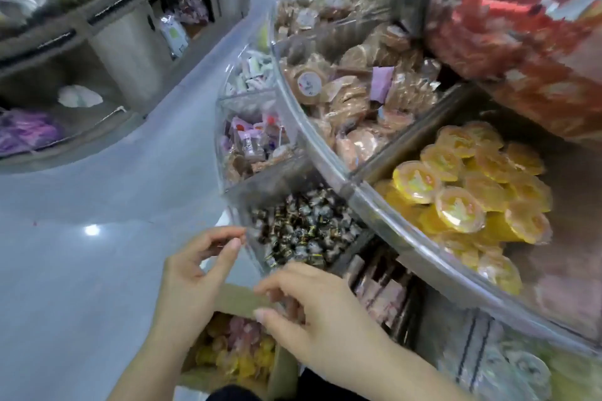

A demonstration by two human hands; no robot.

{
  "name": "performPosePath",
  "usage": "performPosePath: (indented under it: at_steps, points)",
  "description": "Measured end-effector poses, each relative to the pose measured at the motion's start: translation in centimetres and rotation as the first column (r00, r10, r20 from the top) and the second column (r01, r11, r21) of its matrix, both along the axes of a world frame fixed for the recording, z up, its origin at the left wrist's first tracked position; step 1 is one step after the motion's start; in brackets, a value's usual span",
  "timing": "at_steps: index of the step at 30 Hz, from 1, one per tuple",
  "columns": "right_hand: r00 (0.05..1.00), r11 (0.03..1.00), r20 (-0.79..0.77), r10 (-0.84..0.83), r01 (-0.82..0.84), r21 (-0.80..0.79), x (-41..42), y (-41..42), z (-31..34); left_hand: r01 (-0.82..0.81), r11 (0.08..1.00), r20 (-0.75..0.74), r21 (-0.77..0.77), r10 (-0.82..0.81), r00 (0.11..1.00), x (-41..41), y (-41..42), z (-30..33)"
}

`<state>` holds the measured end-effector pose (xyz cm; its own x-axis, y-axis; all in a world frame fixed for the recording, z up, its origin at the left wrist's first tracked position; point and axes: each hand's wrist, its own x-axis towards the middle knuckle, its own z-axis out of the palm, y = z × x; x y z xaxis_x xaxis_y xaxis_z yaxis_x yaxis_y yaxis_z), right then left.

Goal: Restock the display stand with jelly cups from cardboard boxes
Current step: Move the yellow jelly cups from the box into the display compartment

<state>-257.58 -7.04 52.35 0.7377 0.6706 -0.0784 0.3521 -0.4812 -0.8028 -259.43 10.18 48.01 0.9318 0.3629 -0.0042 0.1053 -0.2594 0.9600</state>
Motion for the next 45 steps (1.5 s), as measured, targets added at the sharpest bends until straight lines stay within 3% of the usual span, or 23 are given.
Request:
performPosePath:
  at_steps: [4,7,12,15,18,22,25,27,30,33,36,39,42,45]
  points:
    - [0.972,0.968,-0.224,0.074,-0.124,-0.219,-1.9,6.0,-11.0,-0.224,0.973,-0.292,-0.052,0.200,0.935,-6.2,4.9,-10.4]
    - [0.929,0.885,-0.366,0.060,-0.219,-0.410,-3.8,8.6,-22.2,-0.254,0.967,-0.500,-0.005,0.218,0.838,-10.8,7.0,-19.6]
    - [0.827,0.744,-0.554,-0.091,-0.314,-0.591,-6.8,10.6,-41.0,0.011,0.998,-0.733,0.060,0.036,0.679,-16.5,7.9,-34.6]
    - [0.772,0.651,-0.610,-0.179,-0.372,-0.662,-7.9,10.8,-51.0,0.289,0.956,-0.818,0.043,-0.132,0.559,-16.9,7.7,-42.7]
    - [0.781,0.603,-0.594,-0.190,-0.385,-0.699,-8.7,10.9,-58.8,0.542,0.840,-0.863,-0.024,-0.292,0.413,-15.3,7.3,-49.5]
    - [0.810,0.576,-0.531,-0.247,-0.318,-0.753,-10.2,11.1,-66.5,0.586,0.808,-0.907,-0.059,-0.289,0.307,-13.7,7.3,-58.2]
    - [0.859,0.538,-0.424,-0.288,-0.221,-0.813,-11.4,11.6,-69.7,0.689,0.718,-0.936,-0.098,-0.301,0.181,-13.6,7.0,-63.0]
    - [0.909,0.488,-0.325,-0.261,-0.167,-0.857,-11.8,11.6,-70.6,0.737,0.669,-0.945,-0.094,-0.294,0.146,-13.6,6.1,-64.9]
    - [0.905,0.511,-0.319,-0.283,-0.139,-0.848,-11.8,11.0,-71.0,0.789,0.613,-0.951,0.039,-0.220,0.218,-13.8,5.0,-66.0]
    - [0.808,0.674,-0.424,-0.409,-0.046,-0.738,-11.7,9.8,-70.4,0.752,0.647,-0.943,0.125,-0.160,0.294,-14.1,4.9,-65.7]
    - [0.560,0.721,-0.514,-0.650,0.242,-0.649,-11.7,8.5,-67.5,0.586,0.806,-0.915,0.082,-0.172,0.365,-14.0,5.5,-63.9]
    - [0.188,0.652,-0.658,-0.729,0.481,-0.585,-11.3,7.7,-63.2,0.308,0.951,-0.833,0.030,-0.147,0.534,-14.0,6.5,-60.0]
    - [-0.084,0.639,-0.816,-0.572,0.578,-0.508,-10.3,8.3,-56.6,0.097,0.995,-0.723,0.026,-0.048,0.689,-13.8,7.9,-53.3]
    - [-0.186,0.684,-0.933,-0.307,0.638,-0.352,-9.1,9.8,-47.6,-0.046,0.999,-0.608,0.012,0.044,0.793,-13.4,9.0,-44.3]
